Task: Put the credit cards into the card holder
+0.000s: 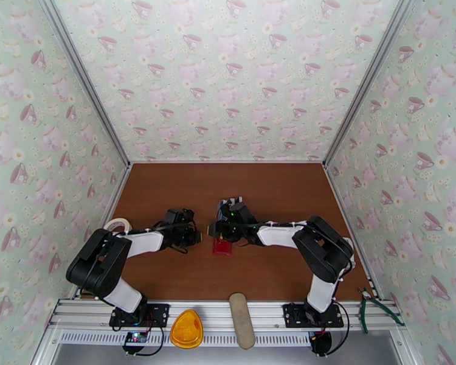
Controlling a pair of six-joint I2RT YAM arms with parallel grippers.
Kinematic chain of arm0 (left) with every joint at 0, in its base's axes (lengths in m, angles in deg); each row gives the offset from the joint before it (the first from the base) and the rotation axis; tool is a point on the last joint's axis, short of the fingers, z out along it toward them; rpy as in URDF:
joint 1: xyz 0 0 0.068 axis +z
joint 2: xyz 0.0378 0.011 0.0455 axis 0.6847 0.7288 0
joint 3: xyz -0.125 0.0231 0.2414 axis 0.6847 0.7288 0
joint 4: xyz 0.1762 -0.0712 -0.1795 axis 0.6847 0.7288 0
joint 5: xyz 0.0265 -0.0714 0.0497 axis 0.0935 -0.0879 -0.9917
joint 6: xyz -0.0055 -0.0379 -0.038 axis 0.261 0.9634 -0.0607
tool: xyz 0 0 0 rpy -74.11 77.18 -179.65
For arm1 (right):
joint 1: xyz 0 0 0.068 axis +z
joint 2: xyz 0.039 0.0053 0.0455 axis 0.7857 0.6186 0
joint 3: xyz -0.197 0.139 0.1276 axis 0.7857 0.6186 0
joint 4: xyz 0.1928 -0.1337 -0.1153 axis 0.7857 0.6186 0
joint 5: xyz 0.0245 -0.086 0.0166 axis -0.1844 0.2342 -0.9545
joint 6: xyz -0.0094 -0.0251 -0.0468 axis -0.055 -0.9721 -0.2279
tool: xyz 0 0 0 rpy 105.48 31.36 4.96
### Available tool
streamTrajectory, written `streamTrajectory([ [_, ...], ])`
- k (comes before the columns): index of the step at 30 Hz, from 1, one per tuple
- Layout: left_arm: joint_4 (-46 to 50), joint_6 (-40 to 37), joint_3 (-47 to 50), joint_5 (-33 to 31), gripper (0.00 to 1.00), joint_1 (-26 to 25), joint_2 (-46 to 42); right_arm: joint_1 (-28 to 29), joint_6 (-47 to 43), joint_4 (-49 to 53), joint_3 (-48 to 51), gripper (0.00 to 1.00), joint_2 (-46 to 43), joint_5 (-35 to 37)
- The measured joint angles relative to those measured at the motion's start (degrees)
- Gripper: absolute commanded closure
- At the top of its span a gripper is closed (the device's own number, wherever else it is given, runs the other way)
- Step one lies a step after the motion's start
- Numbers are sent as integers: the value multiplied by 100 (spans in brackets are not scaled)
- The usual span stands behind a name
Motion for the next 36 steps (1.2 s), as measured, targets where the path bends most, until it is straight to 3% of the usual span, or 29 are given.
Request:
streamTrajectory([
  [13, -22, 0, 129, -28, 92, 85, -330, 0, -39, 127, -122, 23, -68, -92],
  [22, -61, -4, 197, -28, 91, 42, -627, 0, -304, 667, -313, 24, -885, 83],
  [31, 87, -157, 42, -136, 87, -553, -1016, -52, -400, 960, 348, 24, -2087, 844],
  [36, 262, -249, -385, -155, 86, -896, -966, -120, -289, 778, 1010, 25, -2205, 911],
])
